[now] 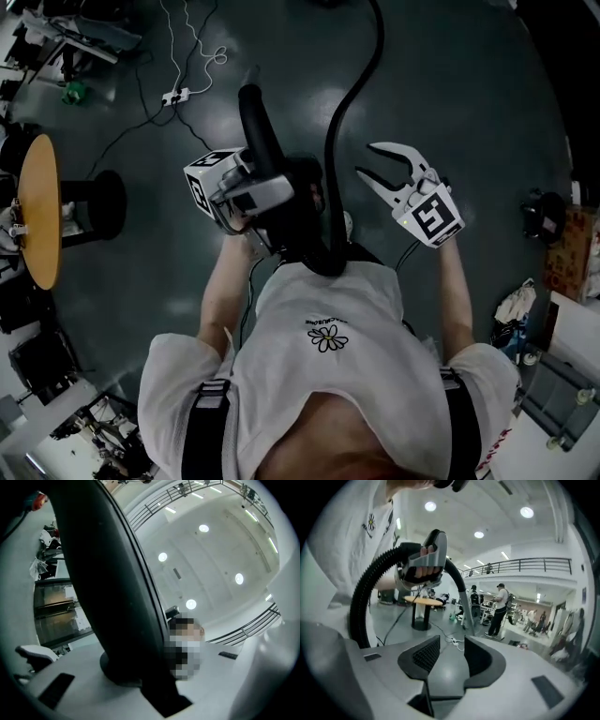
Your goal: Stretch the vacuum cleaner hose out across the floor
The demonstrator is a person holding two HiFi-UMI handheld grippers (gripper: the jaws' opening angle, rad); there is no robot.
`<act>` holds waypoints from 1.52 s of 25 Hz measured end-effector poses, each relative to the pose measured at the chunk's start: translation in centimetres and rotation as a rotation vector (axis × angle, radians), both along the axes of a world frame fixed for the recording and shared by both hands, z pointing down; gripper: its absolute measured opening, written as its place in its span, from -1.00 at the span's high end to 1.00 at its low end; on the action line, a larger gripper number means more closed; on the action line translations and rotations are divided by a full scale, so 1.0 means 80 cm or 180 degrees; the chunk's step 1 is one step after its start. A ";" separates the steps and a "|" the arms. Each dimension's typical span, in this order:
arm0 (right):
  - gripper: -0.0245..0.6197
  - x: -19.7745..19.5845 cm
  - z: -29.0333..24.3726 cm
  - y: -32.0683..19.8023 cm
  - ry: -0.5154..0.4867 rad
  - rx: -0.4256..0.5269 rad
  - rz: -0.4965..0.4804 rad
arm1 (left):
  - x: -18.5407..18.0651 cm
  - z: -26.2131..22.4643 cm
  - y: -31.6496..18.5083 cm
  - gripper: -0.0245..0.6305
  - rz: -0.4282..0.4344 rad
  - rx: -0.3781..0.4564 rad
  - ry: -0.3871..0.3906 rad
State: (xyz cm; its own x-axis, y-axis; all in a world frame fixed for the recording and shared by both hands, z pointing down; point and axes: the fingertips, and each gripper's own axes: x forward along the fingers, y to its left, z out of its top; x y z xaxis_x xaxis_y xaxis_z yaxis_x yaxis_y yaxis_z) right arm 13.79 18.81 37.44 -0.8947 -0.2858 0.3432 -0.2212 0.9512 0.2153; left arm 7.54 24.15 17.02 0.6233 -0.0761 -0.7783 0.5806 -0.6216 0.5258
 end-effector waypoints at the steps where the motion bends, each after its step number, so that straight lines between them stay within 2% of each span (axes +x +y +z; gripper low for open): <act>1: 0.39 -0.003 0.002 0.017 -0.0121 -0.0218 -0.0035 | 0.009 0.003 0.005 0.58 0.0022 0.0017 -0.0072; 3: 0.39 -0.003 0.001 0.039 -0.0314 -0.0574 -0.0028 | 0.021 0.006 0.019 0.58 0.0071 0.0049 -0.0170; 5: 0.39 0.001 -0.003 0.057 -0.0452 -0.0793 0.0004 | 0.026 0.007 0.038 0.58 0.0151 0.0076 -0.0215; 10: 0.39 0.017 -0.020 0.146 -0.0734 -0.1217 0.0192 | 0.034 0.016 0.114 0.58 0.0524 0.0104 -0.0186; 12: 0.39 0.024 -0.030 0.198 -0.0819 -0.1249 0.0318 | 0.044 0.017 0.159 0.58 0.0703 0.0163 -0.0166; 15: 0.39 0.041 -0.047 0.280 -0.1060 -0.1354 0.0501 | 0.084 0.022 0.241 0.58 0.1011 0.0320 -0.0247; 17: 0.39 0.048 -0.055 0.342 -0.1189 -0.1633 0.0386 | 0.118 0.028 0.290 0.58 0.1173 0.0410 -0.0333; 19: 0.39 0.061 -0.059 0.398 -0.1174 -0.1834 0.0292 | 0.147 0.032 0.329 0.58 0.1307 0.0495 -0.0425; 20: 0.39 0.075 -0.060 0.422 -0.1150 -0.1842 0.0353 | 0.158 0.033 0.348 0.58 0.1375 0.0539 -0.0478; 22: 0.38 0.123 -0.067 0.459 -0.1180 -0.1755 0.0678 | 0.179 0.037 0.390 0.58 0.1499 0.0633 -0.0607; 23: 0.39 0.157 -0.076 0.466 -0.1298 -0.1736 0.0872 | 0.191 0.039 0.412 0.58 0.1541 0.0700 -0.0684; 25: 0.38 0.228 -0.110 0.458 -0.1854 -0.1944 0.1105 | 0.225 0.047 0.457 0.58 0.1586 0.0903 -0.0893; 26: 0.38 0.259 -0.131 0.447 -0.2237 -0.2208 0.1080 | 0.244 0.054 0.482 0.58 0.1598 0.1037 -0.1026; 28: 0.38 0.295 -0.162 0.432 -0.2872 -0.2952 0.0774 | 0.284 0.074 0.541 0.58 0.1605 0.1343 -0.1296; 29: 0.38 0.302 -0.168 0.430 -0.2992 -0.3315 0.0617 | 0.304 0.084 0.573 0.57 0.1607 0.1518 -0.1417; 30: 0.38 0.304 -0.167 0.431 -0.2933 -0.3597 0.0531 | 0.323 0.092 0.605 0.57 0.1614 0.1712 -0.1520; 31: 0.38 0.303 -0.161 0.437 -0.2741 -0.3788 0.0501 | 0.342 0.099 0.637 0.58 0.1628 0.1920 -0.1599; 33: 0.38 0.306 -0.155 0.458 -0.2441 -0.3992 0.0427 | 0.380 0.112 0.695 0.57 0.1686 0.2326 -0.1740; 34: 0.38 0.315 -0.162 0.468 -0.2522 -0.4062 0.0336 | 0.401 0.121 0.722 0.57 0.1727 0.2514 -0.1829; 38: 0.38 0.392 -0.219 0.547 -0.3376 -0.4174 -0.0406 | 0.485 0.158 0.827 0.57 0.1849 0.3126 -0.2061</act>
State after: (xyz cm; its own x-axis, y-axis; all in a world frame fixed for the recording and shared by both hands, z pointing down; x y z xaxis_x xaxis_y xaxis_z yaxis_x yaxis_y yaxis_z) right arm 45.14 62.58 19.90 -0.8631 -0.2294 -0.4500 0.3471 0.3778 -0.8584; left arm 46.34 90.28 29.63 0.6522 0.7519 0.0958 0.7065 -0.6488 0.2828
